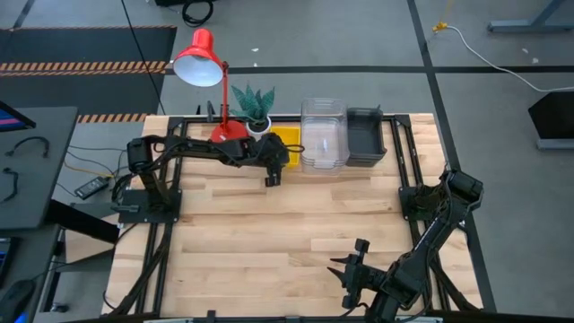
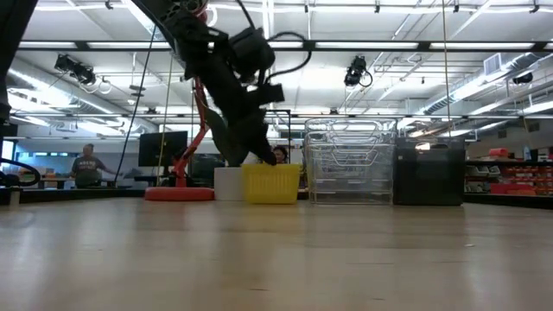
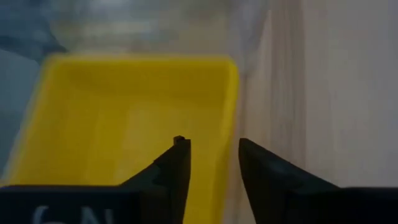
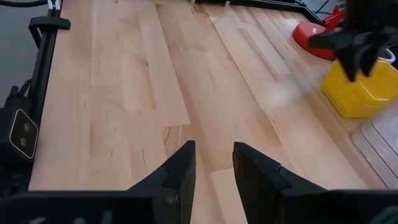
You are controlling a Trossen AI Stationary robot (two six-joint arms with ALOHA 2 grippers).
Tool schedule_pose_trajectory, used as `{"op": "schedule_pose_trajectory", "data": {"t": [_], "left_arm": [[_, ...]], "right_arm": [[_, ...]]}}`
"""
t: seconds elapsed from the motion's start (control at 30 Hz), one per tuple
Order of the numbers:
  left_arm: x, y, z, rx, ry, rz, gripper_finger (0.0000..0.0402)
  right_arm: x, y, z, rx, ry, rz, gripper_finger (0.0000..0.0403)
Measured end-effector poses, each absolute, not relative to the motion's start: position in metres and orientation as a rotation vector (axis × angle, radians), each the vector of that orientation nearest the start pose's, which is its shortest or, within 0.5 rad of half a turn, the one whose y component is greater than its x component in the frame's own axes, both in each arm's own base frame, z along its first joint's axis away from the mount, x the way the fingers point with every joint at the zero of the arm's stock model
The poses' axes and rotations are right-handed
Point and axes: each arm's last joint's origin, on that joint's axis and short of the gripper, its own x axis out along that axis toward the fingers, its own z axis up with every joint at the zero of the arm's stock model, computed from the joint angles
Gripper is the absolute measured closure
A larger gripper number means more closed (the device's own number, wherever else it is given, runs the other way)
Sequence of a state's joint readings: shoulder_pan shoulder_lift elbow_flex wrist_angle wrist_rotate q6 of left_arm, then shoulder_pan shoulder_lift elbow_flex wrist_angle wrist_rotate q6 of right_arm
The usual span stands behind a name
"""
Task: Stack baskets by color
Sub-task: Move the stacked yellow bins to the top left of the table, then return to Home Position
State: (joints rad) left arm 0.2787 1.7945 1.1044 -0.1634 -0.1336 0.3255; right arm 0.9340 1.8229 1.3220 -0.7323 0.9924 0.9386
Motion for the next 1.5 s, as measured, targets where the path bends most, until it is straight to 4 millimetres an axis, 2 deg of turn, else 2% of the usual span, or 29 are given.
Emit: {"op": "schedule_pose_trajectory", "data": {"t": [0.23, 0.33, 0.43, 0.53, 0.63, 0.73, 0.8, 1.03, 1.13, 1.27, 1.4, 1.5], "left_arm": [[0.36, 0.094, 0.223, 0.217, 0.932, 0.222, 0.024], [0.358, 0.082, 0.241, 0.22, 0.956, 0.212, 0.0248], [0.352, 0.064, 0.247, 0.252, 0.963, 0.182, 0.0271], [0.345, 0.049, 0.238, 0.247, 0.957, 0.149, 0.0306], [0.337, 0.046, 0.209, 0.214, 0.957, 0.155, 0.0347], [0.329, 0.053, 0.178, 0.204, 0.881, 0.199, 0.0386], [0.324, 0.06, 0.165, 0.198, 0.807, 0.24, 0.0395], [0.318, 0.095, 0.145, 0.192, 0.634, 0.311, 0.0392], [0.323, 0.105, 0.14, 0.178, 0.601, 0.304, 0.0397], [0.328, 0.107, 0.143, 0.19, 0.601, 0.298, 0.0391], [0.329, 0.093, 0.163, 0.215, 0.586, 0.3, 0.0384], [0.326, 0.072, 0.184, 0.224, 0.585, 0.283, 0.0392]], "right_arm": [[0.232, 0.274, 0.215, -0.095, 0.591, -0.337, 0.0291], [0.232, 0.274, 0.215, -0.083, 0.6, -0.327, 0.0291], [0.232, 0.275, 0.215, -0.069, 0.605, -0.322, 0.0291], [0.232, 0.275, 0.215, -0.054, 0.604, -0.325, 0.0291], [0.232, 0.275, 0.215, -0.052, 0.604, -0.325, 0.0291], [0.232, 0.275, 0.215, -0.06, 0.606, -0.323, 0.0291], [0.232, 0.275, 0.215, -0.073, 0.608, -0.319, 0.029], [0.229, 0.272, 0.222, -0.071, 0.609, -0.314, 0.0291], [0.226, 0.269, 0.23, -0.069, 0.607, -0.311, 0.0291], [0.221, 0.267, 0.238, -0.064, 0.602, -0.302, 0.0291], [0.213, 0.267, 0.236, -0.113, 0.624, -0.298, 0.0293], [0.197, 0.256, 0.228, -0.127, 0.71, -0.324, 0.031]]}}
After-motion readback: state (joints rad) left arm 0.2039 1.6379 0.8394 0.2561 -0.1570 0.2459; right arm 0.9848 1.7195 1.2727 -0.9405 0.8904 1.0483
